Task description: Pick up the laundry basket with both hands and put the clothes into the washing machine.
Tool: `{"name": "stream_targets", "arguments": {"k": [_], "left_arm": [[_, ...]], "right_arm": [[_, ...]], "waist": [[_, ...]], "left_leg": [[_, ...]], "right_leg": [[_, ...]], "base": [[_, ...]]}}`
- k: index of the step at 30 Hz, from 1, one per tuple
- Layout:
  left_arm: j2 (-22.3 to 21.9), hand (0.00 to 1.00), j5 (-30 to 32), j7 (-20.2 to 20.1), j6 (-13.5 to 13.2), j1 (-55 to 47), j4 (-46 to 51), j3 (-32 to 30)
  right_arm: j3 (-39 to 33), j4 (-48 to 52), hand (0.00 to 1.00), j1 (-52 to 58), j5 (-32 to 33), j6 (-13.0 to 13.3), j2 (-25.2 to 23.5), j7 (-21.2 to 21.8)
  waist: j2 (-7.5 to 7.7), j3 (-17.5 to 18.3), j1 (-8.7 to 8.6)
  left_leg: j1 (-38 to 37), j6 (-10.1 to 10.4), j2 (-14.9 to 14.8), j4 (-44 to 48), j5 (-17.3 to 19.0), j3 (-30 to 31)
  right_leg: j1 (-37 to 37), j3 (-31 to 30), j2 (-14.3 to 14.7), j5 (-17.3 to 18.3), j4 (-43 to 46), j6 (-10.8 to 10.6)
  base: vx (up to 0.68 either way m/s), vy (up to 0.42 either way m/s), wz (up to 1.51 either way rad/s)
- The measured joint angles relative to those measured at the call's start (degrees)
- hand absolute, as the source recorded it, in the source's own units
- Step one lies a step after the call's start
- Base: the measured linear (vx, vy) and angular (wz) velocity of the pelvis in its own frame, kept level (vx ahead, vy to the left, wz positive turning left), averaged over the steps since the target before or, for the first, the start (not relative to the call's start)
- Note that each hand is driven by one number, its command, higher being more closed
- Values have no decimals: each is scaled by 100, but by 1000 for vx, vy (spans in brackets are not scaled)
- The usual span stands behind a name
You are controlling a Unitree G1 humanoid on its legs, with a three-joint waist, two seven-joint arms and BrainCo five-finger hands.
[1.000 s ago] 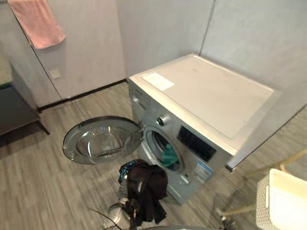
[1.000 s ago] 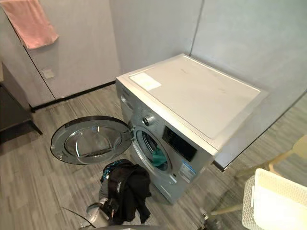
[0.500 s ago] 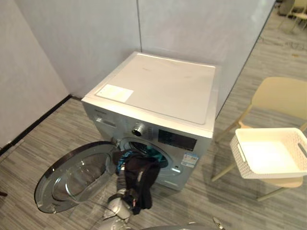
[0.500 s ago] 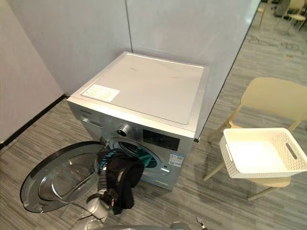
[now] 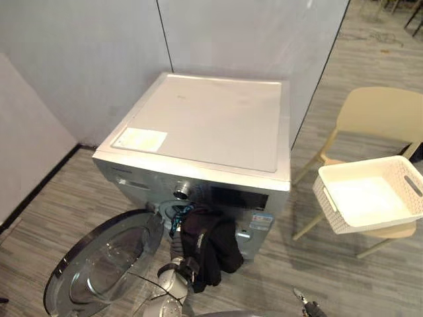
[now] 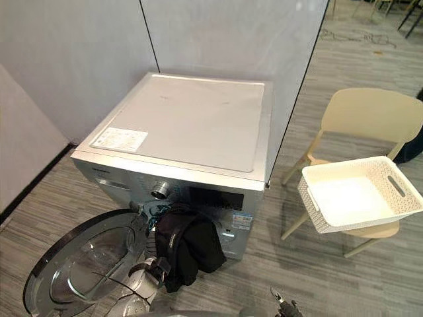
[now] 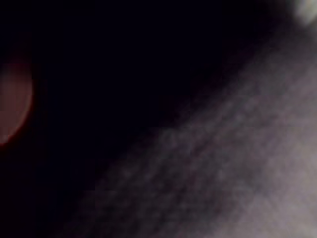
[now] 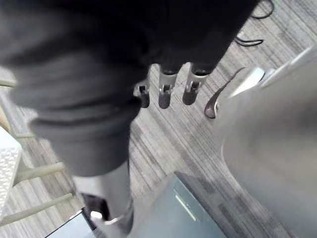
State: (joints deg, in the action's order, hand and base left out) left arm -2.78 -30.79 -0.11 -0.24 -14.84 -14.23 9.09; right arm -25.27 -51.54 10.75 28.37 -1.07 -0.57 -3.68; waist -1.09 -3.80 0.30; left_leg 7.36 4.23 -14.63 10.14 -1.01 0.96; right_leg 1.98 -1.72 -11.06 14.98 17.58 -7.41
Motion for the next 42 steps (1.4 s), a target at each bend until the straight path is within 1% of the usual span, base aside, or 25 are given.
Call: {"name": "stream_targets", "arguments": {"k": [1,2,4,5,6,8,11,12,14,15,16,17,18,19,20,21,22,24,26,27,28,31,33,37,42], "left_arm": [[92,100,0,4,9,36,-205,53],[214,100,4,5,24,53,-240,120],[681,100,19,5,27,145,-239,175],[801,100,66,4,24,182,-238,188],[878,100,129,-7,-12,266,-228,212],[924,100,237,-19,-116,273,-186,211],[1076,100,339,-37,-140,329,-181,297],[1080,100,382,-57,-131,431,-154,495],[1068,100,397,-89,-134,491,-98,636],[1054,100,402,-92,-140,497,-100,629],[1081,100,424,-88,-179,527,-99,617],[1084,100,438,-81,-189,536,-102,616],[1130,100,444,-68,-219,553,-119,608],[1180,100,444,27,-236,701,-261,533],[1171,100,445,64,-236,776,-306,493],[1114,100,445,152,-235,932,-345,407],[936,100,465,203,-233,1131,-365,344],[602,100,555,376,-229,1505,-319,233],[182,100,550,668,-284,1952,-153,-53],[123,100,477,784,-310,2112,-150,-164],[113,100,359,958,-392,2402,-142,-377],[125,100,205,1291,-530,2888,-129,-758],[173,100,163,1475,-610,3387,-177,-1093],[800,100,-74,1791,-754,4381,-770,-1651],[1886,100,-968,1771,-755,5677,-1593,-1844]], "right_arm": [[-149,-226,0,-135,-5,-4,58,-4],[-149,-353,0,-260,-4,-11,36,6],[-138,-398,0,-360,-4,-23,-133,9],[-124,-387,0,-383,-8,-15,-133,18],[-119,-375,0,-424,-32,54,-69,19],[-53,-366,0,-535,-168,86,13,14],[282,-235,0,-719,-212,83,71,19],[325,-131,0,-716,-256,85,104,22],[338,-131,0,-692,-341,74,189,21],[447,-82,0,-689,-388,74,206,26],[569,145,0,-690,-427,83,227,38],[626,237,0,-693,-425,94,233,41],[767,358,0,-717,-424,107,215,60],[926,439,0,-753,-421,115,199,74],[974,523,0,-731,-418,114,189,66],[1033,710,0,-667,-415,142,163,47],[1095,954,0,-632,-375,209,199,8],[1179,1401,0,-662,-261,340,333,-48],[1337,1881,0,-659,-64,466,329,-119],[1400,1965,0,-661,20,504,312,-134],[1466,2097,0,-660,96,511,261,-164],[1451,2149,0,-613,237,566,198,-332],[1438,2162,0,-588,337,600,190,-407],[1459,2379,0,-641,599,729,76,-421],[1495,2410,0,-703,824,872,99,-491]], "waist": [[-13,37,-66],[-7,11,-161],[89,-46,-248],[89,-46,-260],[16,-96,-249],[-102,-162,-230],[-23,-198,-248],[-59,-241,-290],[-68,-318,-290],[-108,-420,-288],[-207,-564,-303],[-188,-643,-312],[-169,-823,-293],[-12,-929,-308],[51,-989,-293],[149,-1149,-282],[168,-1270,-274],[-103,-1708,-261],[-144,-1972,-257],[-114,-2040,-251],[14,-2190,-255],[119,-2326,-292],[188,-2471,-268],[266,-2661,-242],[309,-2729,-258]], "left_leg": [[-164,265,176,-192,134,132],[-128,414,264,-201,236,94],[-83,491,484,-195,294,65],[-86,497,530,-170,313,59],[-95,477,560,-102,403,38],[-59,473,580,70,681,-75],[464,365,757,626,961,-353],[740,284,831,902,1171,-430],[846,243,806,1059,1283,-472],[869,240,667,1042,1286,-531],[843,238,505,977,1281,-572],[835,234,446,950,1276,-578],[805,231,331,878,1204,-587],[920,194,217,790,1027,-592],[993,245,191,789,976,-596],[1122,294,169,879,945,-599],[1410,310,169,1102,954,-562],[1629,331,158,1276,939,-425],[2146,321,137,1589,934,-425],[2296,322,101,1695,936,-463],[2466,323,41,1827,939,-607],[2988,254,-79,2215,1049,-595],[3395,347,-145,2546,1249,-609],[4223,286,-250,3197,1469,-617],[4976,282,-333,3516,1512,-665]], "right_leg": [[-56,-60,-130,-112,-240,-165],[-122,-147,-156,-192,-447,-237],[-274,-119,-201,-310,-765,-212],[-299,-148,-260,-479,-852,-335],[-356,-135,-300,-672,-952,-480],[-348,-177,-360,-738,-1074,-564],[62,-304,-637,-748,-1239,-724],[232,-371,-731,-773,-1245,-773],[521,-493,-701,-856,-859,-766],[859,-475,-534,-1034,-355,-748],[1272,-429,-282,-1367,214,-493],[1444,-397,-198,-1475,381,-439],[1755,-255,-41,-1369,640,-471],[2015,-21,294,-974,752,-349],[2129,76,456,-869,759,-284],[2274,202,749,-781,701,-114],[2346,278,879,-659,586,638],[2440,501,908,-633,678,720],[3102,508,910,-439,1275,770],[3264,495,926,-412,1409,771],[3503,450,947,-378,1576,809],[3937,446,1024,-318,1815,849],[4377,446,1022,-180,2197,834],[5158,320,1087,-149,2643,829],[5872,262,1110,-234,2793,789]], "base": [[124,422,1],[113,419,13],[67,239,19],[26,187,4],[-3,212,-9],[-69,143,-39],[-88,96,-51],[-121,144,-16],[-112,124,-28],[-128,119,-60],[-125,132,-61],[-72,133,-68],[-10,-11,-49],[5,-67,-37],[-7,-150,-12],[10,-158,6],[28,-151,18],[13,-80,27],[-58,-153,4],[-37,-161,-18],[-10,-83,-16],[-34,-51,-6],[-69,-8,4],[-74,16,-18],[-48,29,-11]]}}
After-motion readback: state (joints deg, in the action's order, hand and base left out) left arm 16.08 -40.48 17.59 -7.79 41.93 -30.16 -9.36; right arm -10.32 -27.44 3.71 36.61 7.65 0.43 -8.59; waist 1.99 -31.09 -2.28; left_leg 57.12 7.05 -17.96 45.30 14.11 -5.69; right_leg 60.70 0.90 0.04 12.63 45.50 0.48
